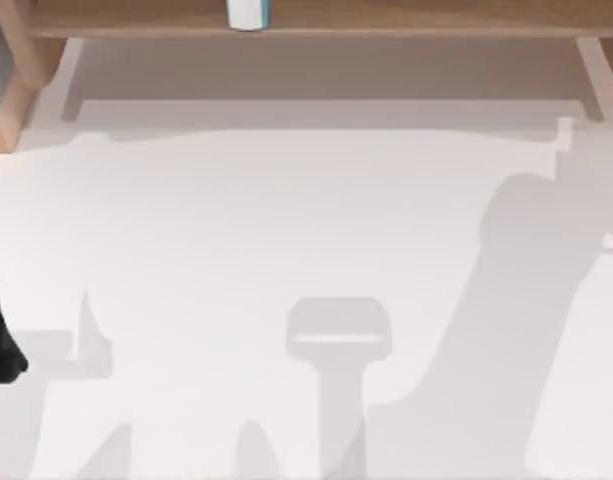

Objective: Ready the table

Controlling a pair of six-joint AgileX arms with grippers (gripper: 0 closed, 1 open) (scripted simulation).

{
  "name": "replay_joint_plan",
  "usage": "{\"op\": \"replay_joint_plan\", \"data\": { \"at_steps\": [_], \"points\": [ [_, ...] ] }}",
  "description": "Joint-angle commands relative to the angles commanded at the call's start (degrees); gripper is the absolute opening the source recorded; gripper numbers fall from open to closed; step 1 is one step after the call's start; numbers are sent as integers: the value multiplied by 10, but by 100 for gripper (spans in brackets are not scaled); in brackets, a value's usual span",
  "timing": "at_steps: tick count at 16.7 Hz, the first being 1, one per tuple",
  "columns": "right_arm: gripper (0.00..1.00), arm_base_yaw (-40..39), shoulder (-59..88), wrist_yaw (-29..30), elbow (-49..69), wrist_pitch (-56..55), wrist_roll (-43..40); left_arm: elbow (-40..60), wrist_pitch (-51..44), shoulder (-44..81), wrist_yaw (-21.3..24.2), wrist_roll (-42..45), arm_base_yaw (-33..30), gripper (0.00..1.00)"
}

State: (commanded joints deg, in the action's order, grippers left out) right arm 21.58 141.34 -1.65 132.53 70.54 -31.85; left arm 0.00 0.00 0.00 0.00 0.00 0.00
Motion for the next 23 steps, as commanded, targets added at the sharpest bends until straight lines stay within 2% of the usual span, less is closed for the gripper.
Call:
{"op": "replay_joint_plan", "data": {
  "at_steps": [13,17,23],
  "points": [
    [0,81,-387,91,-284,-157,43,0,0,0,0,0,0,100],
    [0,86,-436,85,-385,-179,55,0,0,0,0,0,0,100],
    [0,59,-434,40,-562,-185,64,0,0,0,0,0,0,100]
  ]
}}
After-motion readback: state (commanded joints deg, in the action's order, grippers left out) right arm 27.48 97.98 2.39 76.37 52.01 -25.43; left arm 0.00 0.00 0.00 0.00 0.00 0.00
